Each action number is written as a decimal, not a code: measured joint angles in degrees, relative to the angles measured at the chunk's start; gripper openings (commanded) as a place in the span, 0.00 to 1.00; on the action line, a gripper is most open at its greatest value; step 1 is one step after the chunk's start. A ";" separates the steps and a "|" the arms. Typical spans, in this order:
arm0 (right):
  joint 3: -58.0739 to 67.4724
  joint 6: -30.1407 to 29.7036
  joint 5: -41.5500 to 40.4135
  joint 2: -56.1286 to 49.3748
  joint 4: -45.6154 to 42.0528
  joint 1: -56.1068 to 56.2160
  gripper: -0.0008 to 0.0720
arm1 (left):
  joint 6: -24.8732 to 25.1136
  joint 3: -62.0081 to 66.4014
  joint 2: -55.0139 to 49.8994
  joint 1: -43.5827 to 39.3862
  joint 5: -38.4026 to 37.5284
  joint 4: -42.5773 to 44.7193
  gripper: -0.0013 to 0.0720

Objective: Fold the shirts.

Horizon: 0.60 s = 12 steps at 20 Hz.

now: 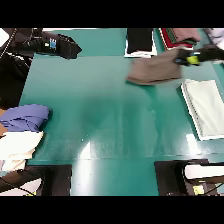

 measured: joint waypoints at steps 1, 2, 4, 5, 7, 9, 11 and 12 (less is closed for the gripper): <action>-1.77 0.31 -0.37 1.77 -0.44 -3.85 0.03 | -0.02 0.00 0.00 -0.22 0.39 -0.37 0.05; -3.28 0.42 -0.66 3.23 -0.72 -7.28 0.03 | -0.04 0.00 0.00 -0.39 0.81 -0.70 0.05; -5.27 0.52 -1.07 5.22 -1.07 -12.70 0.03 | -0.33 0.00 0.00 -0.52 1.64 -1.27 0.05; -5.70 0.59 -1.11 5.79 -1.09 -14.62 0.03 | -0.57 0.00 0.00 -0.57 1.95 -1.38 0.05; -5.35 0.70 -1.31 6.58 0.04 -17.27 0.03 | -0.83 0.00 0.00 -0.66 2.23 -1.62 0.05; -2.99 0.87 -1.46 6.99 1.29 -18.67 0.03 | -0.98 0.00 0.00 -0.70 2.47 -1.79 0.05; 0.70 1.64 -1.44 7.19 2.08 -19.12 0.03 | -1.09 0.00 0.00 -0.70 2.54 -1.81 0.05; 2.91 1.97 -1.20 7.28 2.34 -19.26 0.03 | -1.11 0.00 0.00 -0.70 2.56 -1.84 0.05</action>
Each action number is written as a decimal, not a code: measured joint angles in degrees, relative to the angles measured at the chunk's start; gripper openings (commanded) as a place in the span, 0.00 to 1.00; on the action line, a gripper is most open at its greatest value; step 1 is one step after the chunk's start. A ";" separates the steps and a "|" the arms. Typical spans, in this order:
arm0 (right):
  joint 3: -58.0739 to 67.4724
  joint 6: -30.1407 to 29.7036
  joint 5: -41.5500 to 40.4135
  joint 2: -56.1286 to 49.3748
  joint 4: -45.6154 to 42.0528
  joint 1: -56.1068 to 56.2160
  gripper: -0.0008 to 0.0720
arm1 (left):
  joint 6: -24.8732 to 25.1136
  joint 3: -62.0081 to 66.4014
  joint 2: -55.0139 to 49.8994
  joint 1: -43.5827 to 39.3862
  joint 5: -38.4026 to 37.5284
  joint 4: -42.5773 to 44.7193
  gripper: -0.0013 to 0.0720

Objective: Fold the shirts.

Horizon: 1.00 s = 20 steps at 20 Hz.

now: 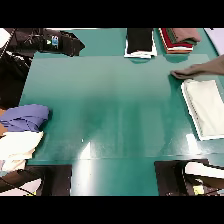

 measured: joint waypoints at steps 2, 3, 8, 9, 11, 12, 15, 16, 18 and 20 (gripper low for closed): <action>4.13 0.31 1.33 0.09 0.22 -0.20 0.03 | -0.02 0.00 0.00 0.00 0.00 -0.04 0.05; 5.97 0.42 2.29 0.13 0.20 -0.26 0.03 | -0.02 0.00 0.00 0.00 0.00 -0.07 0.05; 9.94 0.96 7.41 1.86 0.09 -2.32 0.03 | -0.04 0.00 0.00 0.00 -0.50 -0.07 0.05; 9.20 0.96 7.82 2.84 0.09 -2.97 0.03 | -0.04 0.00 0.00 0.00 -0.74 -0.07 0.05; 6.27 0.96 8.61 5.42 0.02 -4.61 0.03 | -0.02 0.00 0.00 0.00 -1.05 -0.02 0.05; 4.20 0.61 8.96 7.08 -0.20 -5.53 0.03 | -0.02 0.00 0.00 0.00 -1.16 -0.02 0.05; -3.87 -0.07 9.88 12.74 -3.93 -7.96 0.03 | 0.00 0.00 0.00 0.00 -1.33 0.02 0.05; -6.91 -0.22 10.14 14.73 -5.57 -8.74 0.03 | 0.02 0.00 0.00 0.00 -1.44 0.02 0.05; -13.81 -0.44 10.54 18.88 -9.31 -10.49 0.03 | 0.11 0.00 0.00 0.00 -1.49 0.02 0.05; -20.81 -0.61 10.64 22.58 -12.68 -12.48 0.03 | 0.15 0.00 0.00 0.00 -1.49 0.02 0.05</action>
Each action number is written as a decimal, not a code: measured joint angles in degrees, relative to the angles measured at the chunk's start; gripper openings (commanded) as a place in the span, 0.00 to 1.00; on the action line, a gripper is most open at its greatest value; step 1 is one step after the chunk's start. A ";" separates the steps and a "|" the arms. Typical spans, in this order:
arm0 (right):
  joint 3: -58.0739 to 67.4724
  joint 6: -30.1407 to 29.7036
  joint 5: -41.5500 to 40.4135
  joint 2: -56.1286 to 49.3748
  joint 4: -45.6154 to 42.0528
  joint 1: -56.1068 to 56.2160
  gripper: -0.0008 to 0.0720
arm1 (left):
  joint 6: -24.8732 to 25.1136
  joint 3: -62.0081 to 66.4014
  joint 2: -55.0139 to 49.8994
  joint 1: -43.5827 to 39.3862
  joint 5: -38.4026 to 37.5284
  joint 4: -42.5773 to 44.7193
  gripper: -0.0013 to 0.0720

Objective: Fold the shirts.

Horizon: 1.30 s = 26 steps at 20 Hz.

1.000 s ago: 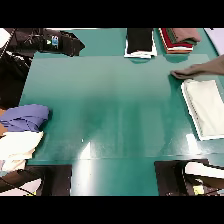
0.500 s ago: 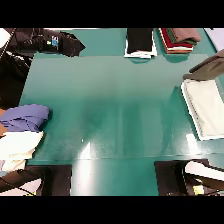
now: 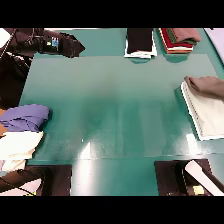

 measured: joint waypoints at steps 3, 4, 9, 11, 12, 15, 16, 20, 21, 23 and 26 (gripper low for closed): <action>-9.27 -0.63 0.26 4.15 -3.76 -3.15 0.45 | 0.00 0.00 0.00 0.00 -0.04 0.02 0.05; -11.76 -0.92 0.52 5.05 -4.87 -4.13 0.80 | 0.00 0.00 0.00 0.00 -0.07 0.02 0.05; -17.59 -1.84 1.18 6.99 -6.99 -8.00 0.91 | 0.02 0.00 0.00 0.00 -0.09 0.02 0.05; -16.00 -1.90 1.42 7.23 -3.19 -7.43 0.91 | 0.02 0.00 0.00 0.00 -0.22 0.02 0.05; -14.88 -1.90 1.46 7.30 -0.50 -6.27 0.91 | 0.02 0.00 0.00 0.00 -0.37 0.02 0.05; -11.06 -1.95 1.57 7.41 7.93 1.95 0.91 | 0.02 0.00 0.00 0.00 -0.46 0.26 0.05; -10.12 -1.97 1.55 7.43 9.90 5.81 0.90 | 0.02 0.00 0.00 0.00 -0.46 0.42 0.05; -8.17 -1.99 -1.05 7.08 13.84 24.92 0.90 | 0.02 0.00 0.00 0.00 -0.92 0.68 0.05; -7.98 -1.99 -2.19 6.71 14.32 29.88 0.88 | 0.02 0.00 0.00 0.00 -0.92 0.68 0.05; -7.72 -2.01 -4.44 5.57 14.88 38.77 0.70 | 0.02 0.00 0.00 0.00 -0.90 0.72 0.05; -7.56 -2.05 -6.99 3.15 15.32 49.59 0.03 | 0.00 0.00 0.00 0.00 -0.87 0.72 0.05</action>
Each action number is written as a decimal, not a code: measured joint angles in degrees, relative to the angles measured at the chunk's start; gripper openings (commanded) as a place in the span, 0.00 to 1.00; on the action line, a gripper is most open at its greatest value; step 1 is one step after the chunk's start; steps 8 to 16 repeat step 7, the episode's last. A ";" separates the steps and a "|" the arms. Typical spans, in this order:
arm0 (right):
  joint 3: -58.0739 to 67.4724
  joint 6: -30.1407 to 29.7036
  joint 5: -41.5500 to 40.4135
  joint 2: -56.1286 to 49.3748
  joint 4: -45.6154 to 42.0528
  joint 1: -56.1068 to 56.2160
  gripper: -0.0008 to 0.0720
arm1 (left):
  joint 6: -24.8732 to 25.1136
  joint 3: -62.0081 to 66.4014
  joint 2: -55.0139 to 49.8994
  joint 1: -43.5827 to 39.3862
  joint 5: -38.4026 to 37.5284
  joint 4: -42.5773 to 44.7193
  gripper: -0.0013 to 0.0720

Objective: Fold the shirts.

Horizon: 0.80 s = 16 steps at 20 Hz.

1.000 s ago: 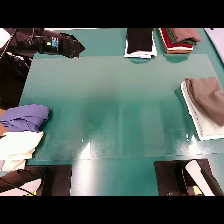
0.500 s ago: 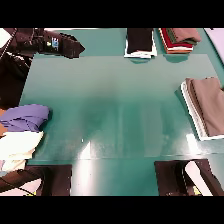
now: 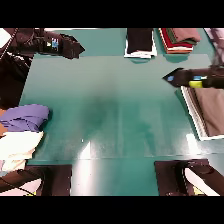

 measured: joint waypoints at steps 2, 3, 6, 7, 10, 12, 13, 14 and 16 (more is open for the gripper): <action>0.07 -0.04 -0.98 -1.84 0.24 5.53 0.03 | 0.00 0.00 0.00 0.00 0.02 0.00 0.05; 0.07 -0.04 -1.20 -2.62 0.24 7.39 0.03 | 0.00 0.00 0.00 0.00 0.02 0.00 0.05; 0.07 -0.11 -1.79 -4.57 0.35 11.08 0.03 | 0.00 0.00 0.00 0.00 0.04 0.00 0.05; 0.07 -0.11 -1.95 -4.94 0.37 11.76 0.03 | 0.00 0.00 0.00 0.00 0.04 0.00 0.05; 0.07 -0.11 -1.95 -4.94 0.37 11.76 0.03 | 0.00 0.00 0.00 0.00 0.04 0.00 0.05; 0.07 -0.11 -1.95 -4.94 0.37 11.76 0.03 | 0.00 0.00 0.00 0.00 0.04 0.00 0.05; 0.07 -0.11 -1.95 -4.94 0.37 11.76 0.03 | 0.00 0.00 0.00 0.00 0.04 0.00 0.05; 0.07 -0.11 -1.95 -4.94 0.37 11.76 0.03 | 0.00 0.00 0.00 0.00 0.04 0.00 0.05; 0.07 -0.11 -1.95 -4.94 0.37 11.76 0.03 | 0.00 0.00 0.00 0.00 0.04 0.00 0.05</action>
